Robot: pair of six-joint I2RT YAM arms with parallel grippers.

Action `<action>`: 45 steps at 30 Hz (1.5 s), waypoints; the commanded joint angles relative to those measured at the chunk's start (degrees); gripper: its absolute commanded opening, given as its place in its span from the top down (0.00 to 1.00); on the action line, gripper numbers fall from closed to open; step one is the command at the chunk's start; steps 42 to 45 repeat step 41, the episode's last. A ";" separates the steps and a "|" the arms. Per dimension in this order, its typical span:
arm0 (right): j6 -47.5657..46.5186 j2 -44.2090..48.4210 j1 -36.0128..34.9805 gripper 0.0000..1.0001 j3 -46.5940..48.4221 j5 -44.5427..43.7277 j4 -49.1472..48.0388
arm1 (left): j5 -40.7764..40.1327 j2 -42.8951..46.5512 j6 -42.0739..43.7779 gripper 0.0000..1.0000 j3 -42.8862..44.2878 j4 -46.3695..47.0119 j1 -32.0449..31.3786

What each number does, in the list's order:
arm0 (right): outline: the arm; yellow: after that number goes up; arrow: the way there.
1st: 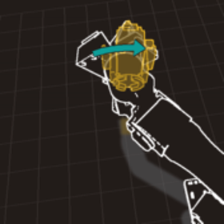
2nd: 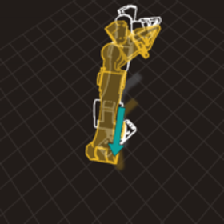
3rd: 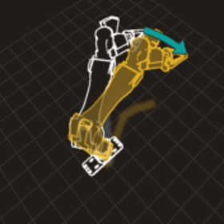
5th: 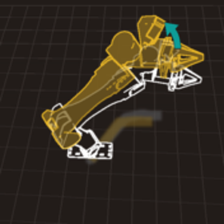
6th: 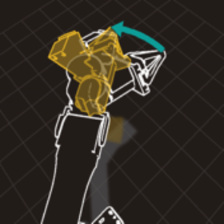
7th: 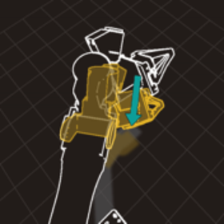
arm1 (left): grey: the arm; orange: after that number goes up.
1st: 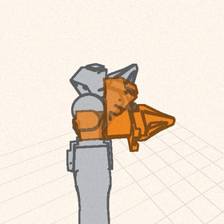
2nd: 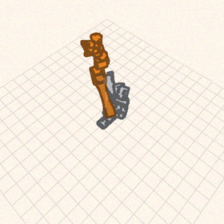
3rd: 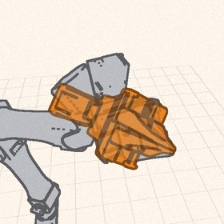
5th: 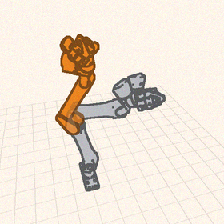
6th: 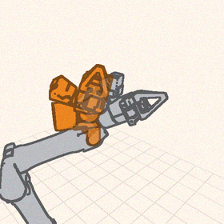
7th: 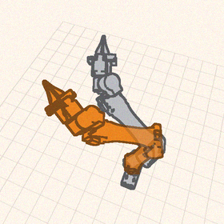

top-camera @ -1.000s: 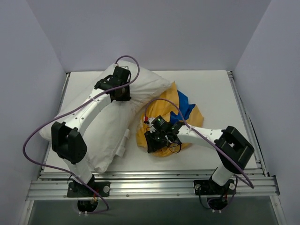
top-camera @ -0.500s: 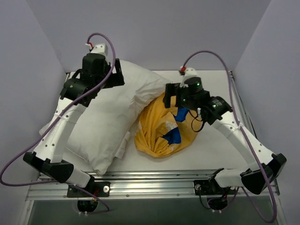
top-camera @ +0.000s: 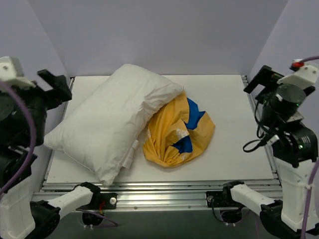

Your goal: Remove the pillowcase from the pillow

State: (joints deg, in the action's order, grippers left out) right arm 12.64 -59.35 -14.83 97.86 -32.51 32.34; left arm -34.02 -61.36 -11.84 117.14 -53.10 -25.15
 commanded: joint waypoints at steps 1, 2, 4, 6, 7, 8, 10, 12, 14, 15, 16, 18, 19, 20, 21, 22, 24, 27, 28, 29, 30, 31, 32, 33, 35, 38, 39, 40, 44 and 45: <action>-5.60 4.15 -0.11 0.00 1.45 -7.30 -2.71 | -8.33 5.80 4.01 0.06 -1.65 4.84 0.19; -7.61 5.03 -0.02 0.00 1.02 -7.30 -4.02 | -8.95 8.25 4.62 0.06 -3.22 5.72 0.19; -8.68 7.23 -0.02 0.00 0.58 -7.21 -5.26 | -10.62 10.12 6.82 0.06 -4.29 7.48 0.10; -10.26 9.24 -0.20 0.00 -0.56 -7.04 -7.19 | -12.03 11.79 8.40 0.06 -5.25 7.49 0.10; -10.53 9.78 -0.20 0.00 -1.00 -7.04 -7.72 | -13.43 12.23 8.67 0.06 -5.69 7.23 0.10; -10.71 10.22 -0.20 0.00 -1.18 -6.95 -8.08 | -14.05 12.93 8.85 0.06 -5.96 6.96 0.10; -11.15 11.36 -0.20 0.00 -1.80 -6.95 -8.96 | -14.84 13.46 8.94 0.06 -6.66 5.73 0.01; -11.24 12.50 -0.20 0.00 -2.24 -7.04 -10.10 | -15.20 13.90 8.93 0.06 -7.19 4.77 0.01; -11.33 13.29 -0.29 0.00 -3.29 -6.78 -11.24 | -15.55 13.99 8.94 0.06 -7.10 4.24 0.01; -11.33 13.82 -0.29 0.00 -3.56 -6.69 -11.42 | -15.64 14.08 8.94 0.06 -7.02 3.71 0.01; -11.33 14.00 -0.29 0.00 -3.91 -6.25 -11.51 | -15.72 14.08 9.02 0.06 -7.19 3.79 0.01; -11.24 14.26 -0.29 0.00 -4.08 -6.07 -11.68 | -15.99 13.90 9.46 0.06 -7.37 3.97 0.01; -11.24 14.35 -0.29 0.00 -4.17 -6.07 -11.77 | -16.08 13.82 9.55 0.06 -7.37 4.14 0.01; -11.06 14.35 -0.29 0.00 -4.35 -6.07 -11.86 | -16.08 13.64 9.55 0.06 -7.28 4.23 0.01; -10.89 14.35 -0.29 0.00 -4.35 -5.90 -11.86 | -15.90 13.46 9.64 0.06 -7.19 4.32 0.01; -10.80 14.35 -0.29 0.01 -4.44 -5.63 -12.03 | -15.81 13.38 9.73 0.06 -7.19 4.41 0.01; -10.71 14.09 -0.37 0.01 -4.70 -4.93 -12.38 | -15.81 13.29 9.73 0.06 -7.28 4.59 -0.08; -10.62 13.91 -0.38 0.01 -4.61 -4.40 -12.39 | -15.73 13.11 9.81 0.06 -8.07 4.94 -0.17; -10.54 13.83 -0.38 0.01 -4.61 -4.31 -12.30 | -15.64 13.20 9.73 0.06 -8.07 4.85 -0.17; -10.62 13.74 -0.38 0.01 -4.53 -4.23 -12.47 | -15.55 12.94 9.64 0.06 -8.16 4.76 -0.17; -10.62 13.65 -0.38 0.01 -4.52 -3.97 -12.47 | -15.55 12.85 9.64 0.06 -8.16 4.85 -0.17; -10.62 13.65 -0.38 0.02 -4.44 -3.88 -12.47 | -15.38 12.85 9.64 0.06 -8.07 4.76 -0.25; -10.71 13.48 -0.38 0.02 -4.44 -3.79 -12.74 | -15.37 12.67 9.64 0.06 -8.07 4.85 -0.25; -10.80 13.39 -0.38 0.02 -4.44 -3.53 -12.91 | -15.46 12.58 9.64 0.06 -7.90 4.85 -0.34; -10.80 13.30 -0.38 0.03 -4.52 -3.44 -13.18 | -15.46 12.50 9.73 0.06 -7.89 4.94 -0.43; -10.80 13.21 -0.46 0.02 -4.88 -2.91 -13.70 | -15.64 12.23 9.99 0.06 -7.72 4.94 -0.43; -10.71 13.12 -0.46 0.02 -4.96 -2.65 -13.62 | -15.64 12.23 9.99 0.06 -7.72 4.85 -0.43; -10.54 13.04 -0.38 0.02 -5.14 -2.47 -13.62 | -15.64 12.15 9.99 0.06 -7.72 4.94 -0.52; -10.27 13.03 -0.38 0.01 -5.40 -2.47 -13.70 | -15.55 12.14 9.99 0.06 -7.72 4.94 -0.52; -10.27 13.03 -0.38 0.01 -5.40 -2.47 -13.70 | -15.55 12.14 9.99 0.06 -7.72 4.94 -0.52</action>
